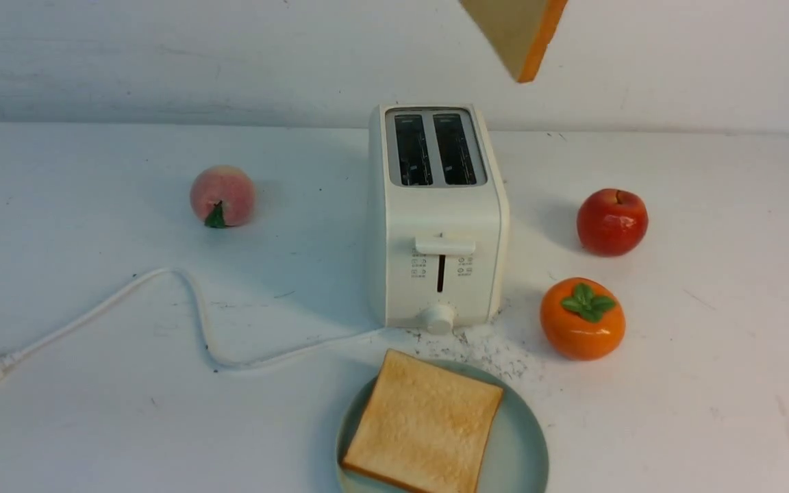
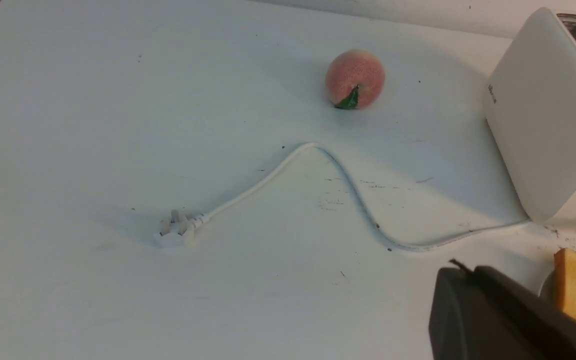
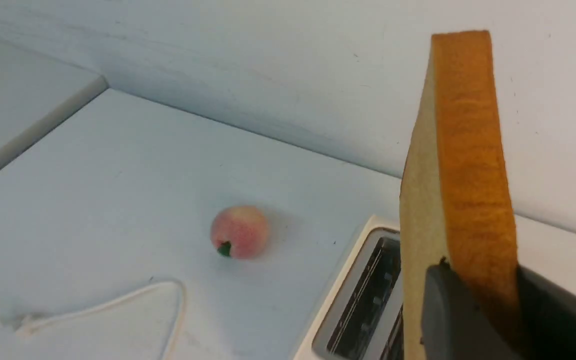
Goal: Take toasted bread from bread machine on white table place on plate.
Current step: 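Place the held slice of bread on top of the slice on the plate with the right gripper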
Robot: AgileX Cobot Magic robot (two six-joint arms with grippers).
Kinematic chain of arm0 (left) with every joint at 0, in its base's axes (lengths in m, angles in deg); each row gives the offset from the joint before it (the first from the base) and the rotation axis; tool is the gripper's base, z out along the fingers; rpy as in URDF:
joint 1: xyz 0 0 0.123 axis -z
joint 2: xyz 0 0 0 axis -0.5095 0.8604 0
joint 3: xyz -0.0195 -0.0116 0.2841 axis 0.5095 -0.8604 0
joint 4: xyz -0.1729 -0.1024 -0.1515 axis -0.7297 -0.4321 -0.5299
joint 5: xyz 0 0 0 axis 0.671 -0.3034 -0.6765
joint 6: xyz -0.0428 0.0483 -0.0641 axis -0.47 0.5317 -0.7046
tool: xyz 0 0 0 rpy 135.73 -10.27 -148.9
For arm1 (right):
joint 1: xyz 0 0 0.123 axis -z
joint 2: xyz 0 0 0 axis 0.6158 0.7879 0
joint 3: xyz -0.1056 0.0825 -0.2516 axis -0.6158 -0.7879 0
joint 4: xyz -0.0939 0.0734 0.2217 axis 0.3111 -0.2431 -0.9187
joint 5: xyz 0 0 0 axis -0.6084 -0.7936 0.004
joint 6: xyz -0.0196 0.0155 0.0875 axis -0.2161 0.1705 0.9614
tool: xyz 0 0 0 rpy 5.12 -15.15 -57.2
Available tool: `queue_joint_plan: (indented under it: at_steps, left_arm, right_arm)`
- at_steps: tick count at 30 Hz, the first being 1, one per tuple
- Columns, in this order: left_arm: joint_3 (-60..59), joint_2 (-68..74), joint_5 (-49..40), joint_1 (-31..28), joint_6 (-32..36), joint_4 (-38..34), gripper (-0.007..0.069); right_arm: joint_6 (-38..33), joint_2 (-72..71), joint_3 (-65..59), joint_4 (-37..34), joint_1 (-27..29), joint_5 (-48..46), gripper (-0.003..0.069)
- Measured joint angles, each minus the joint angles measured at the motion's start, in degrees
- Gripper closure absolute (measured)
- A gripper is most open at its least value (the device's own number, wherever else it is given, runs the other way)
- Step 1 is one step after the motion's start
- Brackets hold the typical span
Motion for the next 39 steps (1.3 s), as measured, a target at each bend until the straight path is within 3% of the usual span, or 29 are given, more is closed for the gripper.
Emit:
queue_joint_plan:
  at_steps: [6, 9, 12, 13, 16, 18, 19, 23, 27, 39]
  left_arm:
    - [-0.1, 0.0, 0.3, 0.0, 0.1, -0.3, 0.0638]
    - [-0.1, 0.0, 0.9, 0.0, 0.1, -0.3, 0.0638]
    - [-0.1, 0.0, 1.2, 0.0, 0.1, -0.4, 0.0638]
    - [-0.1, 0.0, 1.2, 0.0, 0.1, -0.4, 0.0638]
    - [-0.1, 0.0, 1.2, 0.0, 0.1, -0.4, 0.0638]
    - [-0.1, 0.0, 1.3, 0.0, 0.2, -0.4, 0.0638]
    - [-0.1, 0.0, 1.3, 0.0, 0.2, -0.4, 0.0638]
    - [-0.1, 0.0, 1.3, 0.0, 0.2, -0.4, 0.0638]
    - [-0.1, 0.0, 1.0, 0.0, 0.2, -0.4, 0.0638]
    - [-0.1, 0.0, 0.0, 0.0, 0.3, -0.4, 0.0638]
  right_arm:
    - [0.8, -9.0, -7.8, -0.5, 0.0, -16.3, 0.0543]
    - [1.0, -10.9, -16.0, -2.8, 0.0, -16.1, 0.0543]
    - [-1.0, -12.1, -31.4, -11.5, 0.0, -10.1, 0.0543]
    - [-1.3, -12.1, -32.2, -11.5, 0.0, -9.8, 0.0543]
    - [-9.2, -11.5, -42.3, -23.8, 0.0, -5.3, 0.0543]
    - [-18.5, -9.4, -45.7, -32.8, 0.0, -4.6, 0.0543]
    - [-18.5, -9.2, -45.9, -33.6, 0.0, -4.6, 0.0543]
    - [-33.0, -2.5, -46.3, -47.1, 0.0, -7.2, 0.0543]
    - [-37.7, 2.8, -46.3, -49.5, 0.1, -7.8, 0.0543]
    - [-38.3, 8.1, -46.3, -48.5, 3.2, -0.6, 0.0543]
